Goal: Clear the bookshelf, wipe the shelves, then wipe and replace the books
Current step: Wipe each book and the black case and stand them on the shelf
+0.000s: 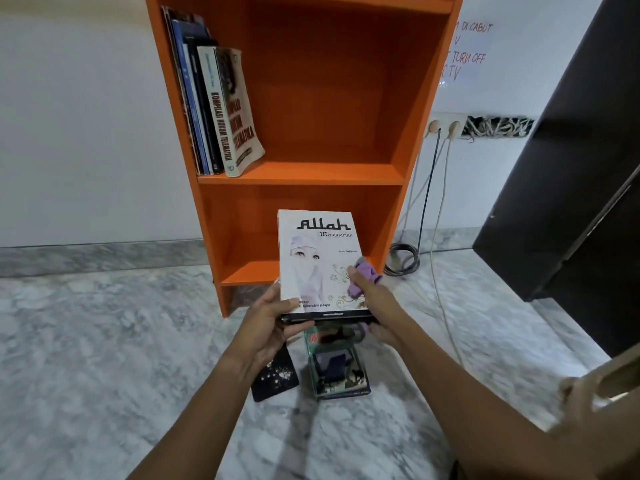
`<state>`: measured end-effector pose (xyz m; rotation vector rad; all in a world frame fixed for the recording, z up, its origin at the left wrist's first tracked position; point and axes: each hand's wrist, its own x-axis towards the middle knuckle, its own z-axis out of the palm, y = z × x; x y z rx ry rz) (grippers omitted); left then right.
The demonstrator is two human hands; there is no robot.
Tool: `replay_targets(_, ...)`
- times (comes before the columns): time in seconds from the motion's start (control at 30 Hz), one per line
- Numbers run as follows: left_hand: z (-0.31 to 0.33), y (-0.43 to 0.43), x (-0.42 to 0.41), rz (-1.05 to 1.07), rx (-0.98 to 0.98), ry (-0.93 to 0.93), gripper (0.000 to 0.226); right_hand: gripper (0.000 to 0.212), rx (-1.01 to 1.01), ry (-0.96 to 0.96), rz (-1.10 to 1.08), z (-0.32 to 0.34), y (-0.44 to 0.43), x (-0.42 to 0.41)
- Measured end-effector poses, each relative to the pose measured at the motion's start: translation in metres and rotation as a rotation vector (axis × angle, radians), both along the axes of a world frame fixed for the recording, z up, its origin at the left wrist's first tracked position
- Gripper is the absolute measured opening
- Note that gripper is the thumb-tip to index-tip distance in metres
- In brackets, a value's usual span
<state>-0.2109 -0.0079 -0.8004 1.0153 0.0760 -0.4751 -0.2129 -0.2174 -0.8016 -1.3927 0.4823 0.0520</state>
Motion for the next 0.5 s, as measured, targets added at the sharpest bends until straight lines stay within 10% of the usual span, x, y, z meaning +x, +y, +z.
replay_targets(0.17,0.010,0.015,0.007,-0.045,0.065,0.056,0.037,0.028,0.337,-0.050,0.111,0.002,0.007,-0.008)
replay_targets(0.23,0.018,0.012,0.006,-0.102,0.387,-0.064,0.032,0.008,0.077,-0.122,0.046,0.005,0.009,-0.007)
replay_targets(0.33,0.025,-0.003,0.006,0.042,0.786,-0.299,0.055,0.035,-0.374,-0.274,0.013,0.004,0.020,-0.010)
replay_targets(0.5,0.051,-0.028,0.019,0.161,0.247,-0.125,0.096,0.020,-1.121,-0.595,0.041,-0.005,0.047,-0.011)
